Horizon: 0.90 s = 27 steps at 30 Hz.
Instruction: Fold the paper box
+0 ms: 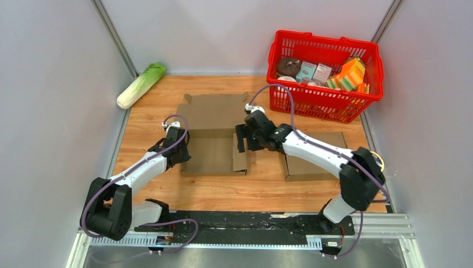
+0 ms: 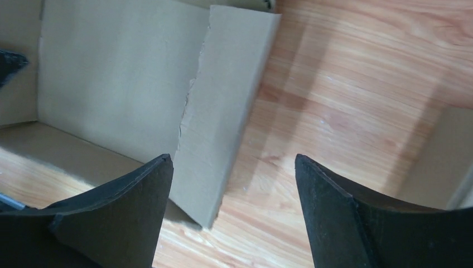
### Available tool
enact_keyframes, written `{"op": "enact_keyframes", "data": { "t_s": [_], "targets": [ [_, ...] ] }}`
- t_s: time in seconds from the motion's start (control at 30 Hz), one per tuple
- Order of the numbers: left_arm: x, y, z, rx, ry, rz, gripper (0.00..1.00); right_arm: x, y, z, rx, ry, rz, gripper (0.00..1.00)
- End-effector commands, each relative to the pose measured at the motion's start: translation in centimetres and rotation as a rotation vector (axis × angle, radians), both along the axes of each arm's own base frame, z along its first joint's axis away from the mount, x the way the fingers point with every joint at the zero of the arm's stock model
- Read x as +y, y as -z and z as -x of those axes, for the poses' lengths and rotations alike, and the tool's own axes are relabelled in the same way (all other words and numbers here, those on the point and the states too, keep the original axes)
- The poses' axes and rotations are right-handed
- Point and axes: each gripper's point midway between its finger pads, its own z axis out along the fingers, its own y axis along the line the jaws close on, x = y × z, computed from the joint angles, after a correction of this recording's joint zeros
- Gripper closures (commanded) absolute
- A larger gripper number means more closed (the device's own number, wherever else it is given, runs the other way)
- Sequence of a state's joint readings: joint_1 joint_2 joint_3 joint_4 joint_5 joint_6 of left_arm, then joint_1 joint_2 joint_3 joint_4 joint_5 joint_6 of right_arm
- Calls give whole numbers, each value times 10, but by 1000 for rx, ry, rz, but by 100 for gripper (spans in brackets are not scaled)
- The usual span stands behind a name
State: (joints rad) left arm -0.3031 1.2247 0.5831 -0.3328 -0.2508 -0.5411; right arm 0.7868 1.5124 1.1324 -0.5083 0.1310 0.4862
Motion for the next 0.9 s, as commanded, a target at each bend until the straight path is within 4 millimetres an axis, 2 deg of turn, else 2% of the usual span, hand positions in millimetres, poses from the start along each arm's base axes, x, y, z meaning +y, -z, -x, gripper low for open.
{"op": "enact_keyframes", "data": {
  "t_s": [0.0, 0.03, 0.1, 0.13, 0.17, 0.2, 0.3, 0.33, 0.37, 0.4, 0.43, 0.5, 0.53, 0.6, 0.63, 0.67, 0.7, 0.73, 0.87],
  "targets": [
    [0, -10, -9, -76, -30, 10, 76, 32, 9, -17, 2, -4, -26, 18],
    [1, -11, -10, -82, -34, 13, 76, 37, 22, -17, 16, -5, -11, 19],
    [1, -10, -9, -85, -36, 16, 77, 43, 28, -20, 28, -1, -1, 26],
    [0, -10, -9, -85, -35, 20, 79, 43, 38, -22, 28, 8, 39, 28],
    [-1, -10, -9, -86, -37, 23, 80, 49, 35, -25, 12, 1, 47, 32],
    [-1, -10, -9, -87, -38, 25, 81, 49, 46, -23, 23, -14, 99, 33],
    [-1, -10, -9, -86, -44, 23, 85, 45, 53, -22, -2, -5, 231, 39],
    [-1, -10, -9, -87, -45, 22, 86, 37, 61, -25, -34, 26, 312, 46],
    [0, -9, -8, -85, -48, 17, 87, 29, 63, -27, -56, 48, 372, 72],
    [1, -9, -8, -86, -54, 12, 87, 18, 71, -26, -54, 64, 484, 90],
    [2, -8, -7, -83, -58, 9, 88, 6, 68, -32, -126, 113, 588, 100],
    [2, -8, -7, -87, -62, 11, 88, 1, 77, -36, -173, 129, 670, 100],
    [2, -8, -7, -90, -62, 14, 88, -4, 90, -33, -157, 96, 695, 100],
    [0, -8, -8, -93, -58, 22, 89, 8, 103, -34, -144, 60, 622, 100],
    [0, -8, -7, -93, -56, 22, 90, 10, 110, -26, -122, 20, 606, 100],
    [0, -8, -8, -92, -54, 23, 91, 12, 110, -25, -123, 12, 580, 100],
    [0, -8, -7, -89, -52, 17, 91, 21, 98, -28, -145, 10, 516, 100],
    [0, -8, -6, -90, -52, 17, 92, 25, 96, -27, -125, -8, 471, 100],
    [1, -10, -6, -99, -49, 14, 93, 36, 74, -31, -61, -46, 295, 70]
  ]
}}
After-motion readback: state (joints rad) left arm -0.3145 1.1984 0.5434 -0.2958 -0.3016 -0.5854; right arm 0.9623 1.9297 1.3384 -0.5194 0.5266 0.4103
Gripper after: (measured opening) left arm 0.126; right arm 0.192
